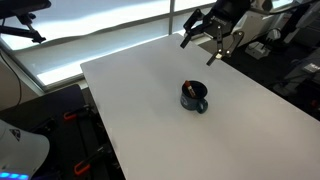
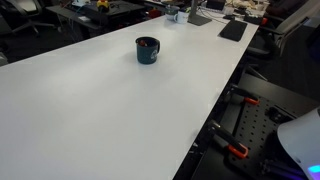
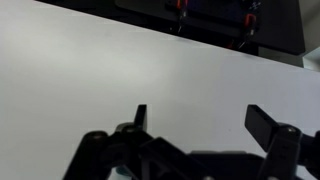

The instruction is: Take the marker out of the mug and place it on the table

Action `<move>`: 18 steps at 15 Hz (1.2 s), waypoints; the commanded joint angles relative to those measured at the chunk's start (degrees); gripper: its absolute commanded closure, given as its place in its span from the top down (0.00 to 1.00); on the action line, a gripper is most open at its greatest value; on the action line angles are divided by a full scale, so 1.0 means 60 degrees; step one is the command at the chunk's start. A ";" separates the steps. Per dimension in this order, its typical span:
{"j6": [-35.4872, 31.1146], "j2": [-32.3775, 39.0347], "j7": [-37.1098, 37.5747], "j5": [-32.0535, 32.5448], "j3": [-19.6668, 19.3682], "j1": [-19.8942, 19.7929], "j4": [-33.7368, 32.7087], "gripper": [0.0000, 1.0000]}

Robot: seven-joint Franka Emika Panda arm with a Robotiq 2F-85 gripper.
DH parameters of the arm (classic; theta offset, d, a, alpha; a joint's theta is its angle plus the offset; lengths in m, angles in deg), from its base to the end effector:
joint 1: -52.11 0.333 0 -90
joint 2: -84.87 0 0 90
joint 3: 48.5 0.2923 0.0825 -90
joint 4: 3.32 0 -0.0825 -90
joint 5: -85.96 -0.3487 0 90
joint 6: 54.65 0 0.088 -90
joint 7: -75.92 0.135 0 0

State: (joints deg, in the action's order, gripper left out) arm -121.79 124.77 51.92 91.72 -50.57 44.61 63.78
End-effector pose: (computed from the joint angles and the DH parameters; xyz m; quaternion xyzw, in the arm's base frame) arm 0.5797 -0.1091 0.3226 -0.9312 -0.1153 0.3435 0.0384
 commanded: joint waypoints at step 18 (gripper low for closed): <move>0.1651 0.2472 -0.1705 0.0721 0.0873 0.0238 -0.2307 1.00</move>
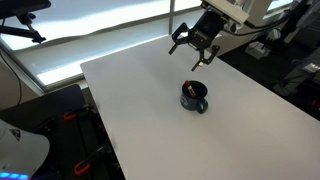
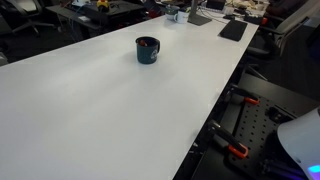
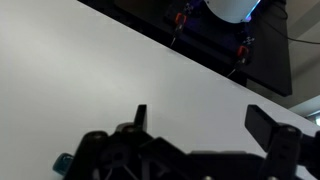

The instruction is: Take the marker out of the mug and place it on the table

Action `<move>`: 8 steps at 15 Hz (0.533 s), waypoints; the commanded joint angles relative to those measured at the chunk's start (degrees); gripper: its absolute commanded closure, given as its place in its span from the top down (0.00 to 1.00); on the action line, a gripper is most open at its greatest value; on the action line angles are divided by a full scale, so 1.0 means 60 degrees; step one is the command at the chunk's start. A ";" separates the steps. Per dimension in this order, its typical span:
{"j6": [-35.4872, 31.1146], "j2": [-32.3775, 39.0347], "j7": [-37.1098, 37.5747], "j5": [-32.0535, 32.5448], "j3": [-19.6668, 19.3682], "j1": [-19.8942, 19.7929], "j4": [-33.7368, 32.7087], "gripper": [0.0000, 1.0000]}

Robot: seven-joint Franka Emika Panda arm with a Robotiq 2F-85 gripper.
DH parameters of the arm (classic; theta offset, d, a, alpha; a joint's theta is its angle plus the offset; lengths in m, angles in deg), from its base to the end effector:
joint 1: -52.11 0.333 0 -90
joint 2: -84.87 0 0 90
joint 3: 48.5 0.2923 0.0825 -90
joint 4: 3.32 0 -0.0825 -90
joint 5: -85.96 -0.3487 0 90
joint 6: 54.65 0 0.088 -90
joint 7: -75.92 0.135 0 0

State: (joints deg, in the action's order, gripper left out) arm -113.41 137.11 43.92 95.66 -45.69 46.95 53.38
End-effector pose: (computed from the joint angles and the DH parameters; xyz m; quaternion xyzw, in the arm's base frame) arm 0.5891 -0.0597 0.2591 -0.8763 -0.2221 0.4226 0.0652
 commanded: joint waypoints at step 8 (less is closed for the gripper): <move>0.0041 0.1041 -0.0724 -0.0002 -0.0014 -0.0475 -0.0633 1.00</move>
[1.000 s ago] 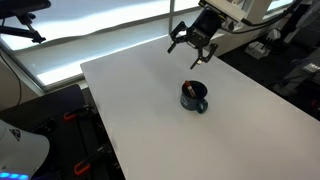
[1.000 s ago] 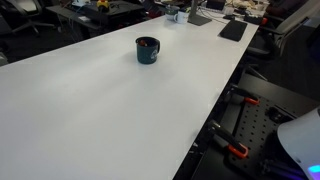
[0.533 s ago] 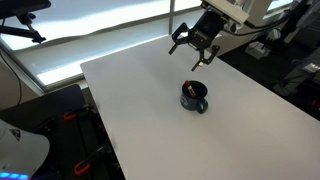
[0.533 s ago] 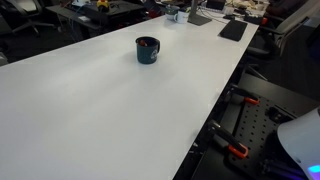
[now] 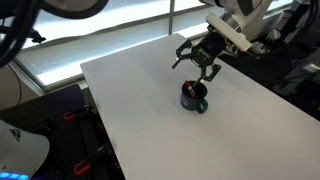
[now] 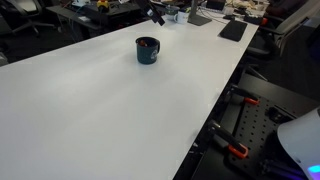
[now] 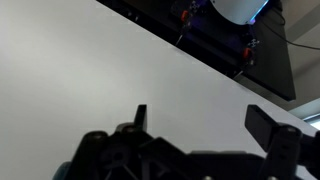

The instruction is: Take the marker out of the mug and place it on the table

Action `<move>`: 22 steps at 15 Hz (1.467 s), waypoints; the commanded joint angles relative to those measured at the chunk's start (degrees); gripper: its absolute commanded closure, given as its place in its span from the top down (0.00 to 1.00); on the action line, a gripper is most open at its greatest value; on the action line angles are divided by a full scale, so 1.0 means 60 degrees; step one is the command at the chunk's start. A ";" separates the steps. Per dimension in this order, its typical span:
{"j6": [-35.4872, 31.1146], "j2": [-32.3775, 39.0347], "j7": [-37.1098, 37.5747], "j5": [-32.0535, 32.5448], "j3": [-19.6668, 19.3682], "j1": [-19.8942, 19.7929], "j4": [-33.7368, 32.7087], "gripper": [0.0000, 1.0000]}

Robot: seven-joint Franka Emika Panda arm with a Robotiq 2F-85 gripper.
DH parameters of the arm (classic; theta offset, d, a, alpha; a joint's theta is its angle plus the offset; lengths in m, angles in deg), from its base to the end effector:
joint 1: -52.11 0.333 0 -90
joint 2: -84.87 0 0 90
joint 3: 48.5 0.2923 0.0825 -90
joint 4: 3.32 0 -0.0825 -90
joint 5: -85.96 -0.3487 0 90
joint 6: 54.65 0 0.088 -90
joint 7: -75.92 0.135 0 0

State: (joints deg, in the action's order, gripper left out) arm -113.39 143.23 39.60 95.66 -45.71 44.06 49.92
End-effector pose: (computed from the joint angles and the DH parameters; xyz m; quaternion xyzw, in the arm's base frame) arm 0.5867 -0.0901 0.2142 -0.8635 -0.2313 0.4367 0.1010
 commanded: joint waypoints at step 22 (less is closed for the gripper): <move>-0.0648 0.0989 0.1824 0.1986 -0.0600 0.1075 -0.0344 1.00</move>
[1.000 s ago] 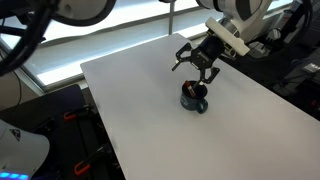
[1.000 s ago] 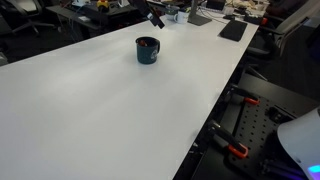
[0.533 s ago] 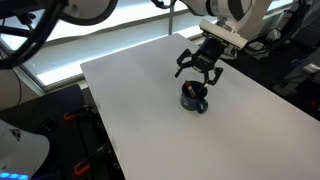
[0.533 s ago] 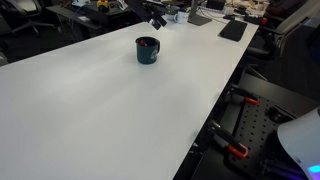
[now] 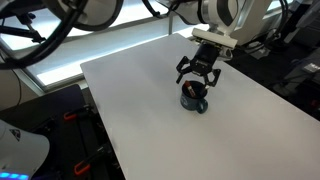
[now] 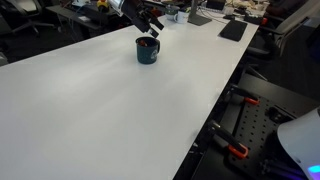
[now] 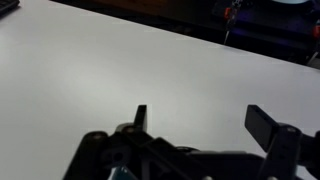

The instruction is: Take the marker out of the mug and place it on the table

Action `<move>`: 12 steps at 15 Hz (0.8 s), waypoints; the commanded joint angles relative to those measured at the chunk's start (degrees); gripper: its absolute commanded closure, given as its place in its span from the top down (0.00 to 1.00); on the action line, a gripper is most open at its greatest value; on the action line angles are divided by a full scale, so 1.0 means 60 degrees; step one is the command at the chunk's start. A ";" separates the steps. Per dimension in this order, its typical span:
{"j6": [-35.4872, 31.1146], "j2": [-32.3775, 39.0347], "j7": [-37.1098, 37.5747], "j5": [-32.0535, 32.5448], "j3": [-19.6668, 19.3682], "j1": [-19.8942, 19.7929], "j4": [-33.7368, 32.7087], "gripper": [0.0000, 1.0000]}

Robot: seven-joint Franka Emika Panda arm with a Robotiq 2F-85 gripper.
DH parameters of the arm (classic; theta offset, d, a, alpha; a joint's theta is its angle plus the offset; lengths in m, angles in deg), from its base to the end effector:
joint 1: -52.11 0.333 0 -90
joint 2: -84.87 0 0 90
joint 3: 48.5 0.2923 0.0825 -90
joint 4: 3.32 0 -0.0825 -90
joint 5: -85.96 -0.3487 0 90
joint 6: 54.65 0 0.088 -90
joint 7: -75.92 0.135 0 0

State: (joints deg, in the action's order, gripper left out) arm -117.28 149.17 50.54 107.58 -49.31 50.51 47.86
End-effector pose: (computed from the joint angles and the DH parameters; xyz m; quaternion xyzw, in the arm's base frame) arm 0.5974 -0.0816 0.1692 0.8613 0.1726 -0.4703 0.0844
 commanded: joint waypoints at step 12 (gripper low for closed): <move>-0.0493 0.0008 -0.4099 0.1108 0.0218 0.0403 -0.0273 1.00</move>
State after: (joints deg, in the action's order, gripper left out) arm -119.13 149.22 33.55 111.92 -48.26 51.46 47.07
